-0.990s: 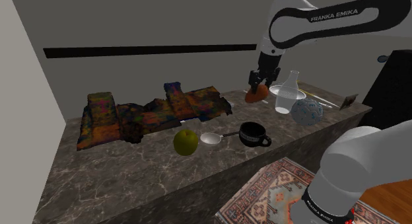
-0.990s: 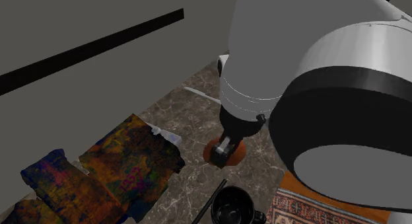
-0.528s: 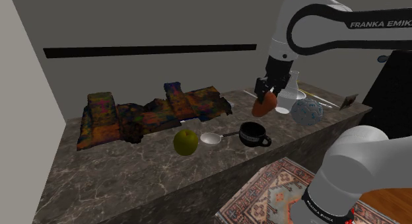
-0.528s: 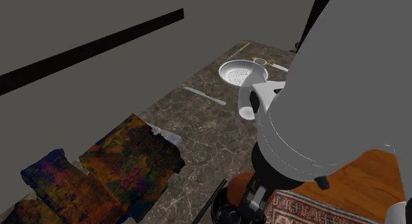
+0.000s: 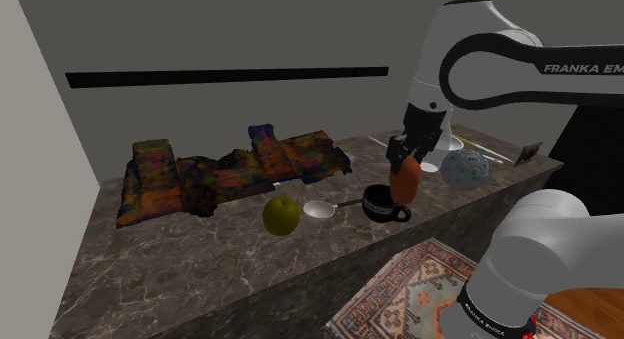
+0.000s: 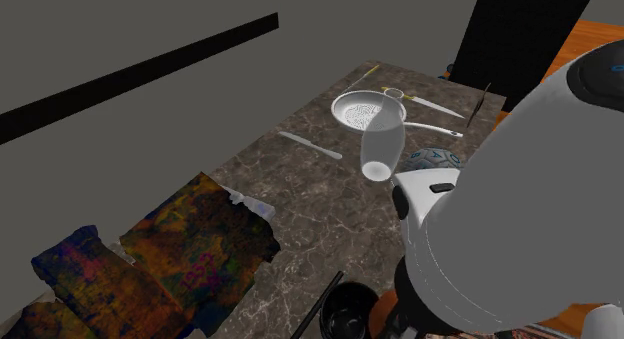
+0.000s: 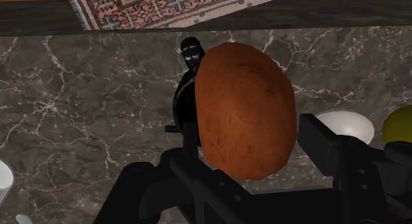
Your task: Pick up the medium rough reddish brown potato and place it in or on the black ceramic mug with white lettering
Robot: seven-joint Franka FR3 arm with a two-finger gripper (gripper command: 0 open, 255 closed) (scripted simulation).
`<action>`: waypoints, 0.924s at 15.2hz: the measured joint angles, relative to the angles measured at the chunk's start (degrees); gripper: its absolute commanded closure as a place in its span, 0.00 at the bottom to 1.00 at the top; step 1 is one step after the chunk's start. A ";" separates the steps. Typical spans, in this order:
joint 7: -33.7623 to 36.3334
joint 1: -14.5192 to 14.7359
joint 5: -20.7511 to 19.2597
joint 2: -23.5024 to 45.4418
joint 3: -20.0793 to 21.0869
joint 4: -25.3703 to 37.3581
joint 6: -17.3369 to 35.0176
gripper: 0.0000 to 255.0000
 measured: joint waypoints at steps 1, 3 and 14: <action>0.07 0.05 0.04 -0.24 0.06 -0.87 0.62 1.00; 0.17 0.08 0.08 -0.16 0.11 -2.51 2.34 1.00; 0.59 0.29 0.27 -0.25 0.40 -8.18 7.93 1.00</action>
